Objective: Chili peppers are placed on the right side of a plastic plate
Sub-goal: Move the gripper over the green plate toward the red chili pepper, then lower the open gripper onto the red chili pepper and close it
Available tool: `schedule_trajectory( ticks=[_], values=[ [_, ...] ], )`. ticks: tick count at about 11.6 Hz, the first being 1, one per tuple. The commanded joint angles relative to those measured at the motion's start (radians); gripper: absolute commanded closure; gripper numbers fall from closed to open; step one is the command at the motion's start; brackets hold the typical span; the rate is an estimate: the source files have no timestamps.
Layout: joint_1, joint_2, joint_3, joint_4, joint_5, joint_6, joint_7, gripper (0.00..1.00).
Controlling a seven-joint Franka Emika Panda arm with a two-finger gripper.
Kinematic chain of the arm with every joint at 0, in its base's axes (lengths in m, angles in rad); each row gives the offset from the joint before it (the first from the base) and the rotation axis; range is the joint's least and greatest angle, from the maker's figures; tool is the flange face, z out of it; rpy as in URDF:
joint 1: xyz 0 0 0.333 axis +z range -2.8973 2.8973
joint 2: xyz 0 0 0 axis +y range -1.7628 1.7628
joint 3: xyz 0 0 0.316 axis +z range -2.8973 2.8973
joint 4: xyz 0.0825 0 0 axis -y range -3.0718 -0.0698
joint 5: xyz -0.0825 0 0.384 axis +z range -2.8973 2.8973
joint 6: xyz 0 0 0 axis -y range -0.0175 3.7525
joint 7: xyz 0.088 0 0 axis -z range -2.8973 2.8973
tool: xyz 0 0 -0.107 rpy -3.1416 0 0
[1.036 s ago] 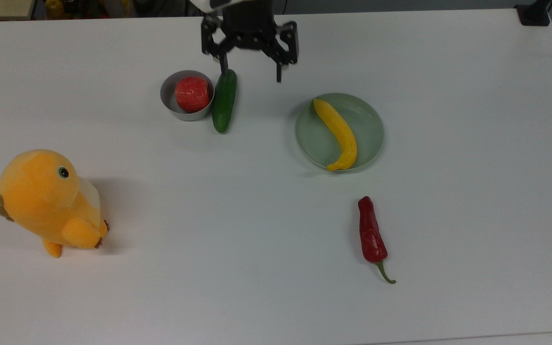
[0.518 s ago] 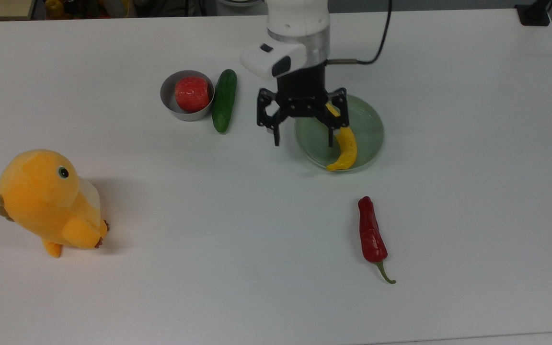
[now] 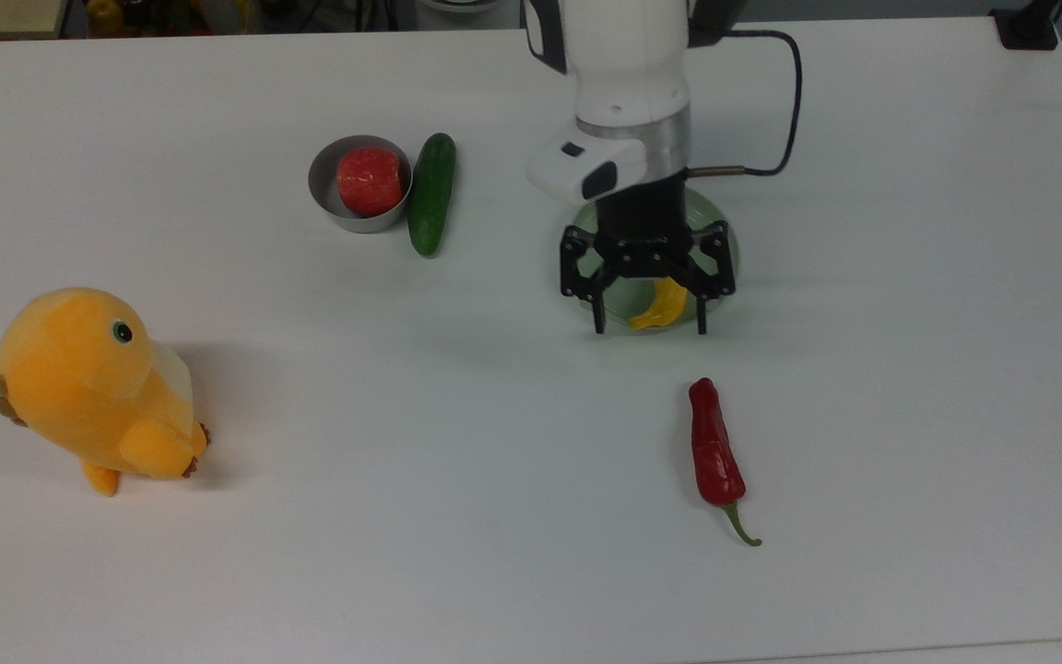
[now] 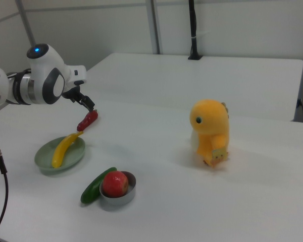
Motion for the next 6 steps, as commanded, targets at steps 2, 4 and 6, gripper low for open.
schedule_trajectory(
  ticks=[2,4,6],
  values=[
    [0.050,0.131,-0.004,0.119,-0.022,0.020,0.027,0.00],
    [0.068,0.209,-0.006,0.187,-0.023,0.026,0.028,0.00],
    [0.086,0.270,-0.018,0.229,-0.025,0.032,0.027,0.00]
  ],
)
